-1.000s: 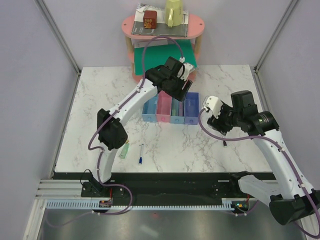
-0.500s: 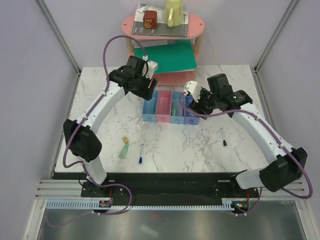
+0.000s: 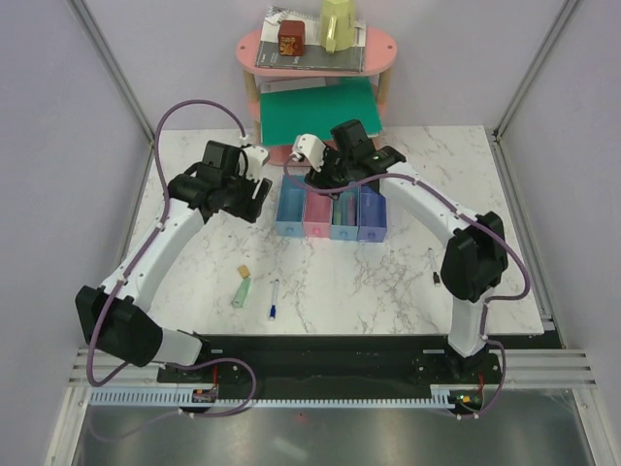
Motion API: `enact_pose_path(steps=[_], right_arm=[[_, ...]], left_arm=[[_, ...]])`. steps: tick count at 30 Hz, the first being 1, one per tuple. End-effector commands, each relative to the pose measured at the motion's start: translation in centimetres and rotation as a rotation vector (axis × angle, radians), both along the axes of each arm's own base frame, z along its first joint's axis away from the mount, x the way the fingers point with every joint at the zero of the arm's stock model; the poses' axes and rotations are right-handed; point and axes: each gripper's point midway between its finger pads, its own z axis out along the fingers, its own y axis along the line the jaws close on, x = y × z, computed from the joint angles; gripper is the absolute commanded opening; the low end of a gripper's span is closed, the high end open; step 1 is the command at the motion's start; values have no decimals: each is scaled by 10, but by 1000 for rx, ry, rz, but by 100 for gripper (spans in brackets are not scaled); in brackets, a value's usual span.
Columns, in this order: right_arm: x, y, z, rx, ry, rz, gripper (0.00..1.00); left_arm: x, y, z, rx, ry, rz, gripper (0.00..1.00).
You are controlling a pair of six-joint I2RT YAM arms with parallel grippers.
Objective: Sort the stationery into containers
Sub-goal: Place the stationery in the storage box.
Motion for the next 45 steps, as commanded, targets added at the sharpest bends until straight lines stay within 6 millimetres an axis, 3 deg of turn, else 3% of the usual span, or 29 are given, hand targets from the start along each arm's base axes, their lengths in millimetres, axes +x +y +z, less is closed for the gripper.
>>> enact_pose_path(steps=[1, 8, 13, 14, 25, 33, 45], right_arm=[[26, 45, 20, 84, -109, 22, 32], [49, 84, 1, 91, -146, 40, 32], [56, 97, -7, 99, -149, 47, 32], [56, 97, -17, 87, -139, 47, 32], [61, 94, -56, 25, -126, 44, 34], [59, 88, -68, -7, -116, 40, 54], [51, 80, -78, -46, -102, 46, 69]], left_arm=[[-7, 17, 2, 28, -62, -10, 77], [-27, 31, -8, 33, -76, -10, 77], [-35, 35, -17, 35, -68, -6, 77], [-35, 36, -18, 36, -67, -2, 77], [-35, 32, -18, 13, -67, -28, 78], [-34, 32, -25, 5, -52, -32, 78], [-34, 28, -31, -31, -38, -34, 78]])
